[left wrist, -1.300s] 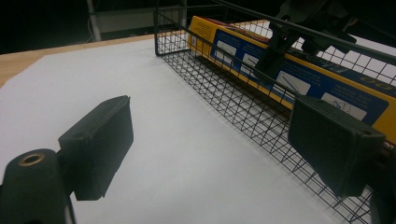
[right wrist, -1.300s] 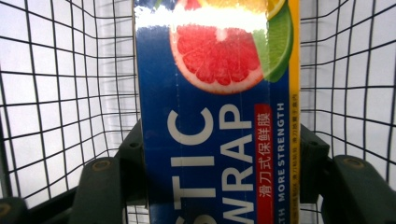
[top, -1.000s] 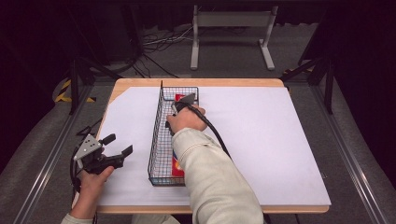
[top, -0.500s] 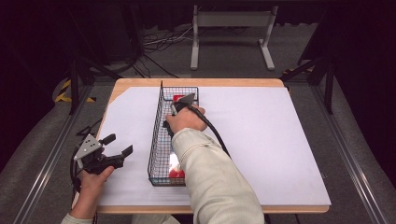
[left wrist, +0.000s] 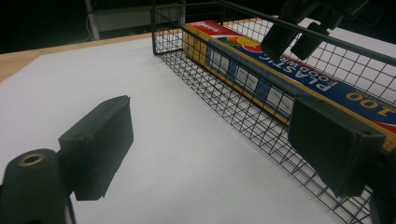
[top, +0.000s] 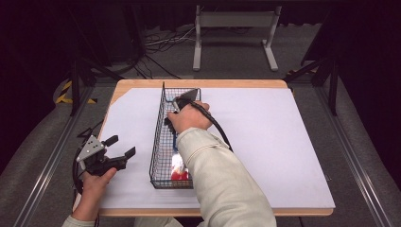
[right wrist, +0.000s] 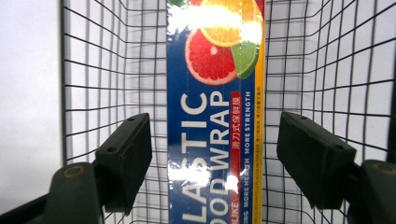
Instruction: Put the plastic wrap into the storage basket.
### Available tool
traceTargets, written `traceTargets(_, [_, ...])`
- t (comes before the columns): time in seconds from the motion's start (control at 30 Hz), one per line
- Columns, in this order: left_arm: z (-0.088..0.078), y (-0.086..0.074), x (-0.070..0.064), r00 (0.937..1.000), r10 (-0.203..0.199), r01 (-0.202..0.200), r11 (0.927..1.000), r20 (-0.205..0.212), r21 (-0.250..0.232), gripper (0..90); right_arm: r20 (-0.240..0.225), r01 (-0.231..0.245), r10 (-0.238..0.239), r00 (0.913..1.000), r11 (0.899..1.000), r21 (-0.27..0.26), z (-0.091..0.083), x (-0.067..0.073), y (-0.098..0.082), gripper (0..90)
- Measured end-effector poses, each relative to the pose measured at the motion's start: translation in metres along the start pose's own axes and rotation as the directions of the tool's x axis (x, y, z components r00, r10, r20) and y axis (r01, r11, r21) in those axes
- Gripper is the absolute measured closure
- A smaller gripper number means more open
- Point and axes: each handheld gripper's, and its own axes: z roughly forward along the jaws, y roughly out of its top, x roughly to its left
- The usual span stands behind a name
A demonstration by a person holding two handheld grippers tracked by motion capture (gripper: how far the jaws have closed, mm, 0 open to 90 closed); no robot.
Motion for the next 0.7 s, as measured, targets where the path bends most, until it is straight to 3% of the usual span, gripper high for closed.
traceTargets(0.1, [0.000, 0.000, 0.000, 1.0000, -0.003, 0.003, 1.0000, 0.000, 0.002, 15.0, 0.011, 0.030, -0.029, 0.9995, 0.999, -0.020, -0.008, 0.001, 0.000, 28.0])
traceTargets(0.33, [-0.001, 0.000, 0.000, 1.0000, -0.004, 0.004, 1.0000, -0.003, -0.002, 15.0, -0.039, 0.059, -0.062, 0.9973, 0.997, -0.058, -0.028, -0.004, -0.001, 27.5])
traceTargets(0.47, [0.000, 0.000, 0.000, 1.0000, 0.000, 0.000, 1.0000, -0.003, 0.002, 15.0, -0.061, 0.115, -0.123, 0.9905, 0.986, -0.117, -0.039, -0.005, -0.002, 25.6])
traceTargets(0.6, [0.000, 0.000, 0.001, 1.0000, -0.004, 0.004, 1.0000, -0.006, -0.003, 15.0, -0.052, 0.186, -0.198, 0.9788, 0.966, -0.178, -0.048, -0.011, -0.003, 24.8])
traceTargets(0.7, [0.000, -0.001, 0.001, 1.0000, -0.003, 0.003, 1.0000, -0.005, -0.001, 15.0, -0.043, 0.269, -0.286, 0.9571, 0.934, -0.237, -0.054, -0.018, -0.005, 23.2])
